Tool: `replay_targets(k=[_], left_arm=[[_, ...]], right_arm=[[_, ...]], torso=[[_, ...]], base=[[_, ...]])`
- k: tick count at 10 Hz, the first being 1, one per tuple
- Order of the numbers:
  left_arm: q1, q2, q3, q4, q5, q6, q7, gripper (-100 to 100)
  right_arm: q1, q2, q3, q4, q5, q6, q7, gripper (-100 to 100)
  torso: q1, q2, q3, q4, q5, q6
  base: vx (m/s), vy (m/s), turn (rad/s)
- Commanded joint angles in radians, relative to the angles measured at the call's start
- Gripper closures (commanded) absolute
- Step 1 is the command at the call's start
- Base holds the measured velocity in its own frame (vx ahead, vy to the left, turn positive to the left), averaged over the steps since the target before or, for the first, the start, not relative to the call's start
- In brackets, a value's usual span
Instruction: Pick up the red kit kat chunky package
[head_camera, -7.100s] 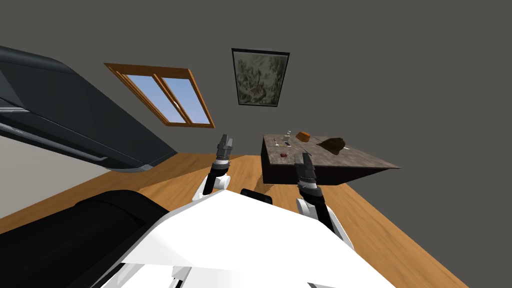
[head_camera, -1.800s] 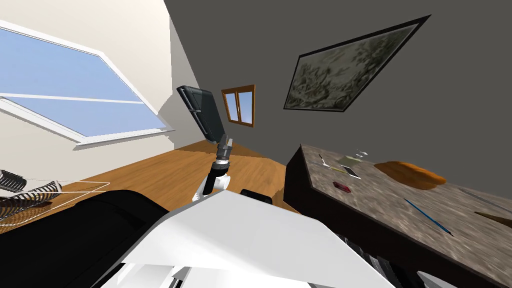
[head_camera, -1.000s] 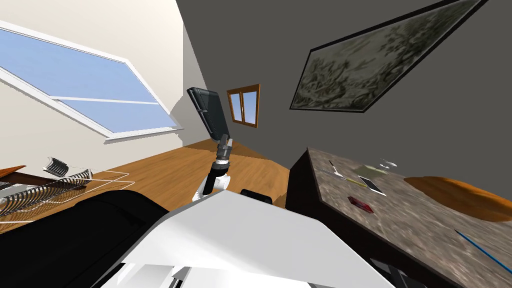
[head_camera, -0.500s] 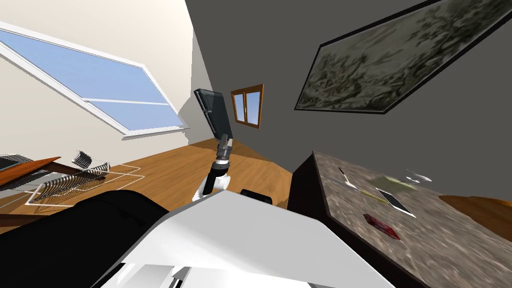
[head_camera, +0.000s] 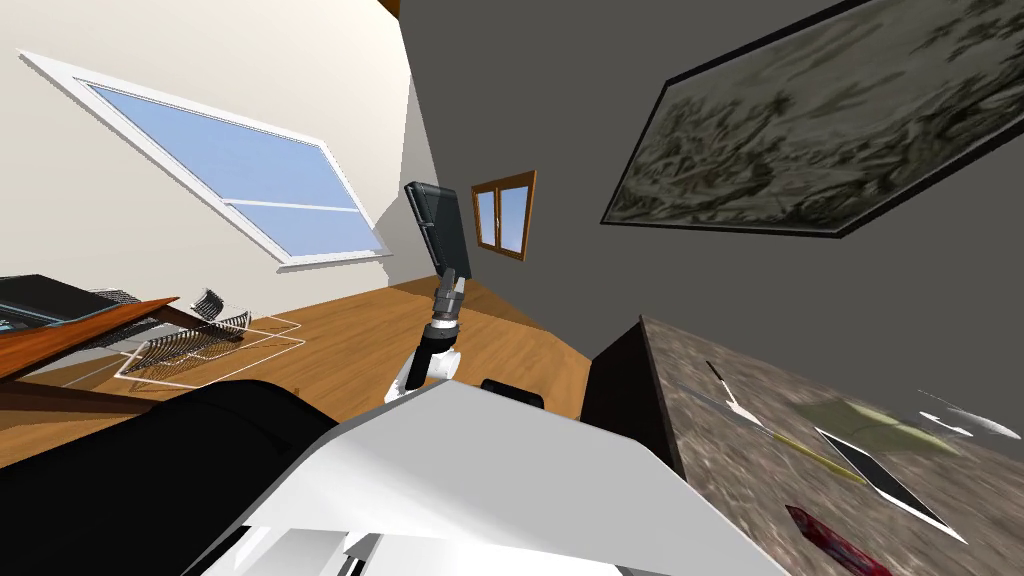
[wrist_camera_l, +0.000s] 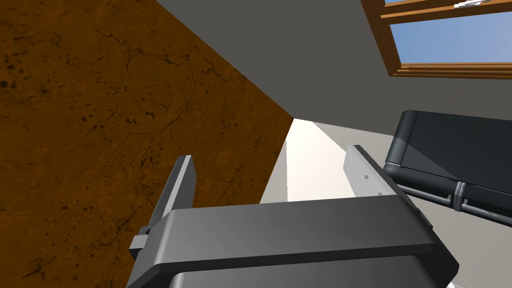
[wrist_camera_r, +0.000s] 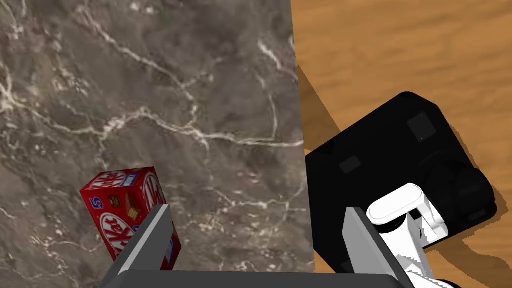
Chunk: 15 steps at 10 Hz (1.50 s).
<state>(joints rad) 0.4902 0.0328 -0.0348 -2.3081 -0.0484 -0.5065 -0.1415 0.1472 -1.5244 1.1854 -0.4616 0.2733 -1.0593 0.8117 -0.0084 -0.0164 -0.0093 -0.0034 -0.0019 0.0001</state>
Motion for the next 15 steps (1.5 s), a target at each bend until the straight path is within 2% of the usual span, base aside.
replay_targets(k=[1,3,4,5,6,7,8,9,10,11,12,13,14,15], left_arm=[[0.000,0.000,0.000,0.000,0.000,0.000,0.000,0],[0.000,0.000,0.000,0.000,0.000,0.000,0.000,0],[0.000,0.000,0.000,0.000,0.000,0.000,0.000,0],[0.000,0.000,0.000,0.000,0.000,0.000,0.000,0],[0.000,0.000,0.000,0.000,0.000,0.000,0.000,0],[0.000,0.000,0.000,0.000,0.000,0.000,0.000,0],[0.000,0.000,0.000,0.000,0.000,0.000,0.000,0],[0.000,0.000,0.000,0.000,0.000,0.000,0.000,0],[0.000,0.000,0.000,0.000,0.000,0.000,0.000,0],[-0.001,0.000,0.000,0.000,0.000,0.000,0.000,0],[0.000,0.000,0.000,0.000,0.000,0.000,0.000,0],[0.000,0.000,0.000,0.000,0.000,0.000,0.000,0],[0.000,0.000,0.000,0.000,0.000,0.000,0.000,0],[0.000,0.000,0.000,0.000,0.000,0.000,0.000,0]], right_arm=[[-0.022,0.028,0.014,0.050,0.002,-0.023,0.019,-100],[-0.025,0.034,0.025,0.083,-0.007,-0.026,0.030,-100],[-0.028,0.055,0.041,0.091,-0.018,-0.031,0.044,-100],[-0.032,0.046,0.034,0.089,-0.008,-0.029,0.032,-100],[-0.033,0.049,0.035,0.092,-0.008,-0.033,0.035,0],[-0.022,0.051,-0.015,0.063,0.042,-0.025,-0.011,-100],[-0.022,0.051,-0.033,0.063,0.066,-0.025,-0.011,-100],[-0.022,0.051,-0.033,0.063,0.066,-0.025,-0.011,-100],[-0.012,0.053,-0.077,0.033,0.113,-0.017,-0.057,-100],[-0.012,0.053,-0.101,0.033,0.140,-0.017,-0.057,-100],[-0.012,0.053,-0.101,0.033,0.140,-0.017,-0.057,-100],[-0.001,0.055,-0.145,0.004,0.187,-0.009,-0.103,-100],[-0.001,0.055,-0.169,0.004,0.211,-0.009,-0.103,-100],[0.010,0.058,-0.201,-0.026,0.243,-0.001,-0.147,-100]], torso=[[0.000,0.000,0.000,0.000,0.000,0.000],[0.006,0.010,0.006,0.002,0.000,0.002],[0.008,0.012,0.007,0.003,0.001,0.001],[0.006,0.008,0.005,0.002,0.001,0.001],[0.007,0.011,0.006,0.002,0.001,0.002],[0.009,0.014,0.008,0.003,0.001,0.002],[0.009,0.017,0.010,0.004,0.001,0.002],[0.009,0.019,0.011,0.004,0.001,0.002],[0.010,0.019,0.011,0.004,0.002,0.002],[0.010,0.020,0.012,0.005,0.001,0.002],[0.010,0.020,0.012,0.005,0.002,0.002],[0.009,0.019,0.011,0.005,0.002,0.002],[0.009,0.020,0.011,0.005,0.001,0.002],[0.009,0.020,0.012,0.005,0.001,0.002]], base=[[0.157,-0.130,0.087],[0.051,-0.020,0.035],[0.133,-0.053,0.148],[0.071,-0.034,0.039],[0.011,-0.006,-0.002],[-0.035,-0.011,0.037],[-0.050,-0.011,0.026],[-0.029,-0.005,-0.003],[-0.056,-0.005,0.032],[-0.057,-0.009,0.020],[-0.022,-0.011,0.000],[-0.044,-0.017,0.034],[-0.048,-0.014,0.024],[-0.059,-0.024,0.035]])
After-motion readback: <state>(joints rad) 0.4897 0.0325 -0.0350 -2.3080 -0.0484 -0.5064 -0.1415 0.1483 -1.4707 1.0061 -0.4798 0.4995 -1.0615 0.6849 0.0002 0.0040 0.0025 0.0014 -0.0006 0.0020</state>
